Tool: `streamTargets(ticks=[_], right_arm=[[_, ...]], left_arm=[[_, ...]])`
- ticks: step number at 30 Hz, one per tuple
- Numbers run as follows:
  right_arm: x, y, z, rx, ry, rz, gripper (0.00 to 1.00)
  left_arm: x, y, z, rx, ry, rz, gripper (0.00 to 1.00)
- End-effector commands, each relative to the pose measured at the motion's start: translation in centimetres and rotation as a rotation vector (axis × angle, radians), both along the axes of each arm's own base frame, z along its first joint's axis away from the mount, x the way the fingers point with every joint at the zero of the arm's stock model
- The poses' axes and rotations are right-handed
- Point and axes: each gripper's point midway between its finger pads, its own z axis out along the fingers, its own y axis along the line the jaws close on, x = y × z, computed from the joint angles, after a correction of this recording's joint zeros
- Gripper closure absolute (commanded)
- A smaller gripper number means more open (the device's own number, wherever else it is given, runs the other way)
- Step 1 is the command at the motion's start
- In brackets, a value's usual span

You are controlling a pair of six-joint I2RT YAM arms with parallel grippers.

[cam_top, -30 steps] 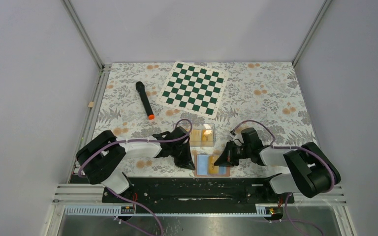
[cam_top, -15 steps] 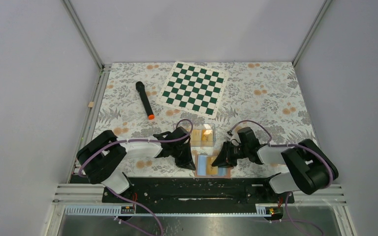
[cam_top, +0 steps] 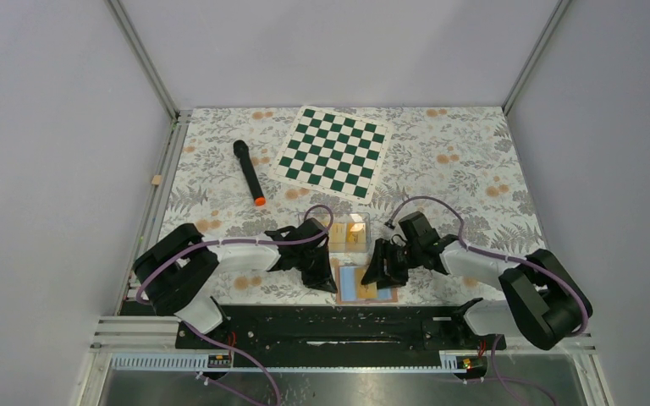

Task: Put the credit cards into the card holder
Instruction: Insert the credit card into the card holder.

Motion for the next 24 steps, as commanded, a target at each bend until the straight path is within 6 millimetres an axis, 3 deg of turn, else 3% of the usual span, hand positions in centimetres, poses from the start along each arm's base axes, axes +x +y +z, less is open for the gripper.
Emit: streamTargets(ticks=[1,14,21,24], right_arm=[[-0.3,1.6,0.2,-0.005,0.003,0.067,0.43],[-1.0,6.0,1.5,0.013,-0.006,0.199,0.5],[-1.4,4.0,1.2,-0.096,-0.027,0.199,0.43],[-1.6,2.8,1.4,-0.146,-0.044,0.192,0.36]], left_arm=[[0.6,-0.9,0.5,-0.009,-0.028,-0.01,1.0],[1.0,-1.7,1.4,-0.022,-0.045,-0.025,1.0],[1.2,-0.8,1.8,0.029,-0.074,-0.03,1.0],[1.5,0.1,2.3,0.071,-0.109,-0.041,0.9]])
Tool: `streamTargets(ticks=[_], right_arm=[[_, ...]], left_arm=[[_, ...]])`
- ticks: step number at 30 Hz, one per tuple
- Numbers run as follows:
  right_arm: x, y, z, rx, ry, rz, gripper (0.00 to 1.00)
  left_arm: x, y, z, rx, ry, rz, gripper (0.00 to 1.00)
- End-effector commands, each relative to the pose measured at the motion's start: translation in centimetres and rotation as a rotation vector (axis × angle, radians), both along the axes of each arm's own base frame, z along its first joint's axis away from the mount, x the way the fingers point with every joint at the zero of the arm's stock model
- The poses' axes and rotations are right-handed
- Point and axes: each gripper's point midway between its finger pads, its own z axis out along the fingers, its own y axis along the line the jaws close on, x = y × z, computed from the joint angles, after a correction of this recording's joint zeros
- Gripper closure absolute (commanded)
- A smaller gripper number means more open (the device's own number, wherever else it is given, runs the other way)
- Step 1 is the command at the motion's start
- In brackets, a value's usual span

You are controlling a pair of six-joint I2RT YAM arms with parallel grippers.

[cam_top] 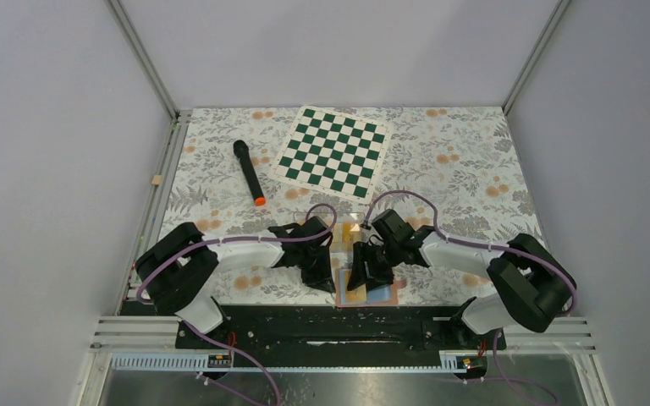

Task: Put the credit cards into the card holder
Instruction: Insert the credit card into the card holder.

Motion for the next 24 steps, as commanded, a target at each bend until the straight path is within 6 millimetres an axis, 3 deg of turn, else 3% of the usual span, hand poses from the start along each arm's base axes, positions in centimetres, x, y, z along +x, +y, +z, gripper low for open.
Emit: streamTargets(ticks=[1,6,12,16,20,24], right_arm=[[-0.2,-1.6,1.0,-0.079,-0.061,0.011,0.34],[-0.6,-3.1,0.1,-0.135,-0.077,-0.001,0.25],[-0.6,-3.1,0.0,-0.131,-0.08,0.013,0.24],[-0.6,-3.0,-0.2,-0.132,-0.07,0.026,0.36],[-0.6,-2.4,-0.2,-0.114,-0.055,0.032,0.53],[-0.3,-0.6,0.5,-0.033,-0.025,0.026,0.55]], left_arm=[[1.8,0.0,2.4,0.017,-0.121,-0.017,0.86],[2.5,0.7,4.3,0.045,-0.194,-0.047,0.72],[3.1,0.2,7.0,-0.014,-0.261,-0.067,0.57],[3.3,-0.2,8.1,-0.052,-0.277,-0.069,0.55],[3.1,-0.5,8.0,-0.073,-0.261,-0.061,0.54],[2.8,-0.4,7.5,-0.075,-0.244,-0.054,0.54]])
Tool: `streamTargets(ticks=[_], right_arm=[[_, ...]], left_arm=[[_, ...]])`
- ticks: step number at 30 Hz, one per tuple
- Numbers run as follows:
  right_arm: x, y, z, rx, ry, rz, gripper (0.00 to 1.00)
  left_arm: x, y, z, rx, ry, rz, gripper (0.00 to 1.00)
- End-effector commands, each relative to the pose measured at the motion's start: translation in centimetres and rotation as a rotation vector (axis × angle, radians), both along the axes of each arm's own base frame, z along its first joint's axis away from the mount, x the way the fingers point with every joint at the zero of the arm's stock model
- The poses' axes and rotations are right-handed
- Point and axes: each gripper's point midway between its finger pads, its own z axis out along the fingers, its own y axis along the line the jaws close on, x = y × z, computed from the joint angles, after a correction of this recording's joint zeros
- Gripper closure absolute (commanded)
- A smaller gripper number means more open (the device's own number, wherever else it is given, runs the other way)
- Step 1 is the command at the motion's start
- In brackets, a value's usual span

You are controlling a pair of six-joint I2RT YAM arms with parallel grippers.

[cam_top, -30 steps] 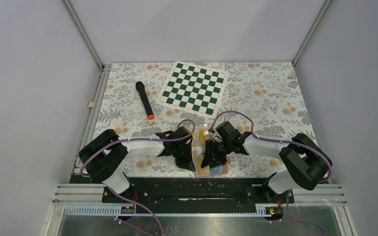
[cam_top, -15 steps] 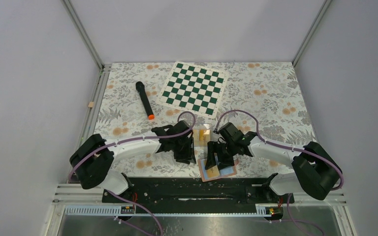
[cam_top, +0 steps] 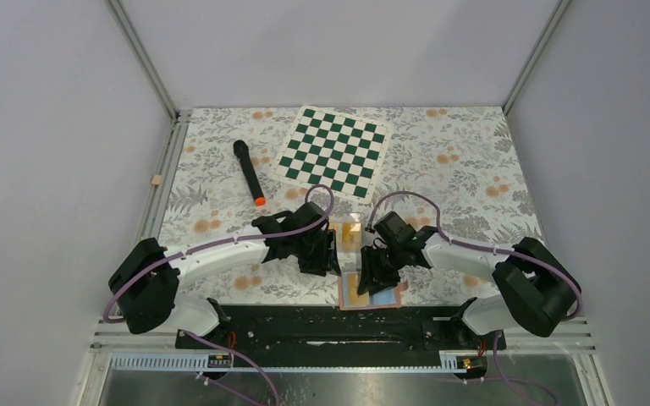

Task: Put the credit cards into the card holder
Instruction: Insert the credit card into the card holder.

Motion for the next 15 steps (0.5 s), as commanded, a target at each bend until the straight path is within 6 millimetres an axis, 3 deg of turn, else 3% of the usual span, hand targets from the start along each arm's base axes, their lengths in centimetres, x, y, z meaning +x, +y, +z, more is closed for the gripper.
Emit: streamTargets(ticks=[1,5,10,15], right_arm=[[0.5,2.3,1.3,0.094,0.014,0.013,0.55],[1.0,2.3,1.8,0.074,-0.003,0.026,0.48],[1.1,0.5,1.7,-0.028,-0.037,0.035,0.41],[0.7,-0.6,1.1,-0.077,-0.03,0.034,0.55]], left_arm=[[0.4,-0.8,1.1,-0.057,-0.026,0.003,0.54],[0.5,-0.7,1.2,-0.058,-0.03,0.005,0.54],[0.3,-1.1,0.9,-0.07,-0.01,-0.016,0.54],[-0.3,-2.5,0.8,-0.148,0.032,-0.026,0.63]])
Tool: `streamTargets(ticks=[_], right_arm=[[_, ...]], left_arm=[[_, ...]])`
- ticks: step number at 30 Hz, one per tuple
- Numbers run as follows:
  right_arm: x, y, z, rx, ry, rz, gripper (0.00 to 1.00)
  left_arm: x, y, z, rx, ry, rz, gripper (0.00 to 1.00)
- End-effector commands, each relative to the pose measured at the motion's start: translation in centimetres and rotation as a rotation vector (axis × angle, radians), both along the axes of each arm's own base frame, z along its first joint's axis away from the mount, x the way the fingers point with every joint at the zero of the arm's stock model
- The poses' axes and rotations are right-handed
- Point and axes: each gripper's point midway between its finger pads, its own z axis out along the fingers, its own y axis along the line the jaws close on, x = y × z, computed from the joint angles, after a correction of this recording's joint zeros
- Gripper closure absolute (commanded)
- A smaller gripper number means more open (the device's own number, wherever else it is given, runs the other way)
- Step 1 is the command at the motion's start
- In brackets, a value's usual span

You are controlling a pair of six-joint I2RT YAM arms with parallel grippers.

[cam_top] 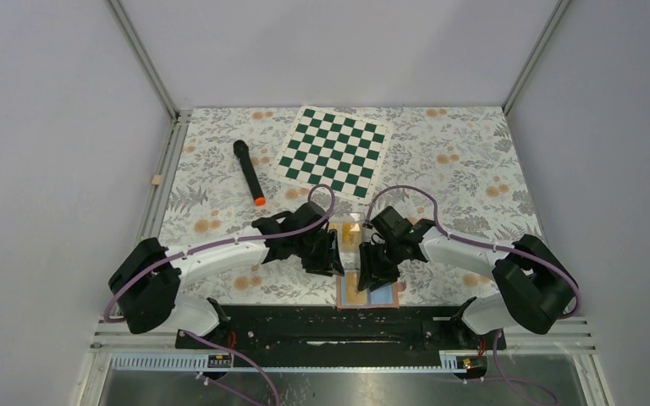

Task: Put the credit cards into the card holder
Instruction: Insert the credit card into the card holder.

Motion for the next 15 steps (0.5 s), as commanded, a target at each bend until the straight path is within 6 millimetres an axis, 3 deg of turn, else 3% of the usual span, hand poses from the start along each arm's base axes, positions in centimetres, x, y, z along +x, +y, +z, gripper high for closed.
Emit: streamTargets(ticks=[1,9,15], right_arm=[[-0.2,-1.2,0.1,-0.061,-0.02,0.014,0.6],[-0.1,-0.2,0.4,-0.013,-0.018,0.029,0.99],[0.8,0.2,1.8,0.015,-0.074,0.0,1.0]], left_arm=[[-0.2,-1.9,0.3,-0.114,0.033,-0.013,0.65],[-0.2,-3.4,-0.7,-0.158,0.09,0.004,0.67],[0.4,-3.7,0.8,-0.183,0.06,0.01,0.63]])
